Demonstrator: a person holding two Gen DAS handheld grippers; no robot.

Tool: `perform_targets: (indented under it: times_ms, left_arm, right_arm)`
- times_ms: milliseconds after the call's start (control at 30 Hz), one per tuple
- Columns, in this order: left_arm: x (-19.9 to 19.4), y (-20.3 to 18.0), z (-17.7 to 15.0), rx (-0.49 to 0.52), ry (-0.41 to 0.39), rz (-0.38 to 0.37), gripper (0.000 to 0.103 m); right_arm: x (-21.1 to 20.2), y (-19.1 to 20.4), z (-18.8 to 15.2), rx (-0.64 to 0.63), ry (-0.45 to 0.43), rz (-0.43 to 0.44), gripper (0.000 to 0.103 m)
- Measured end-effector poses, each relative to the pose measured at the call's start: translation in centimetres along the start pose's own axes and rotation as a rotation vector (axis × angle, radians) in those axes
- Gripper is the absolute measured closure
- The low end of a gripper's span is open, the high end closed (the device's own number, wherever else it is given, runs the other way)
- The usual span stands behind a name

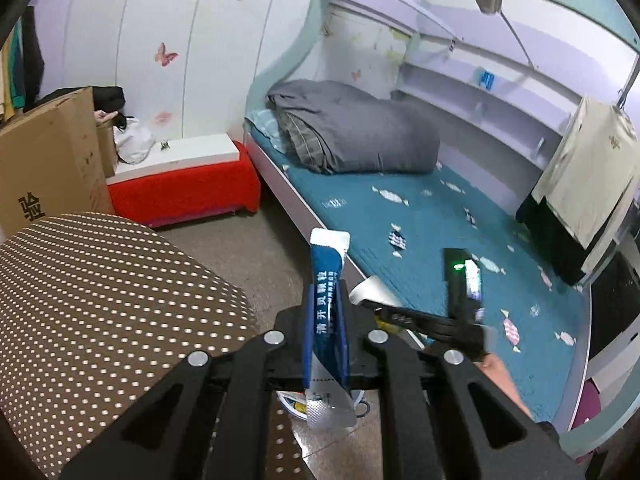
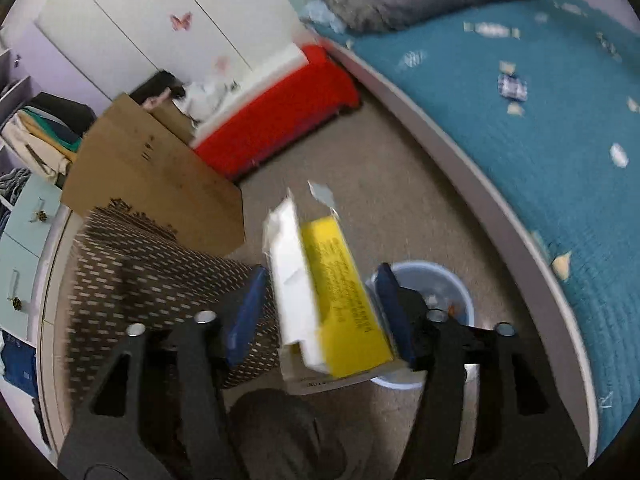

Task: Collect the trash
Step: 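Carry the blue tube and yellow-white box to the wastebasket and open both grippers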

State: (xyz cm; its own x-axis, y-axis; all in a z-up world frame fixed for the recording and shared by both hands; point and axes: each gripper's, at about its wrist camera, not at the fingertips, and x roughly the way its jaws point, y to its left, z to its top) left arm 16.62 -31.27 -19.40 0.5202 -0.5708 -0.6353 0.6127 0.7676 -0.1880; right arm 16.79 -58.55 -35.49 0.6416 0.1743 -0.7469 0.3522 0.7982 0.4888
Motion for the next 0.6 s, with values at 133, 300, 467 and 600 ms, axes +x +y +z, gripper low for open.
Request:
perform_targets:
  times_ms: [133,300,467,600]
  left_arm:
    - [3.0,-1.2,-0.2,0.022,0.067,0.006,0.093]
    - [6.8,-2.4,-0.4,0.055,0.151,0.005,0.093]
    - [11.0,-3.7,-0.7,0.095,0.252,0.004,0.092]
    - [14.2,-4.3,-0.7,0.111,0.327,-0.002,0.09]
  right_arm:
    - [2.1,-2.8,-0.6,0.089,0.027,-0.017,0.018]
    - [0.3,-3.7,-0.2,0.109,-0.021,0.008,0.015]
    - [-3.5,-3.6,1.1,0.097,-0.116,0.032,0.013]
    - [-6.2,-3.3,2.1,0.074,-0.177,0.044,0.012]
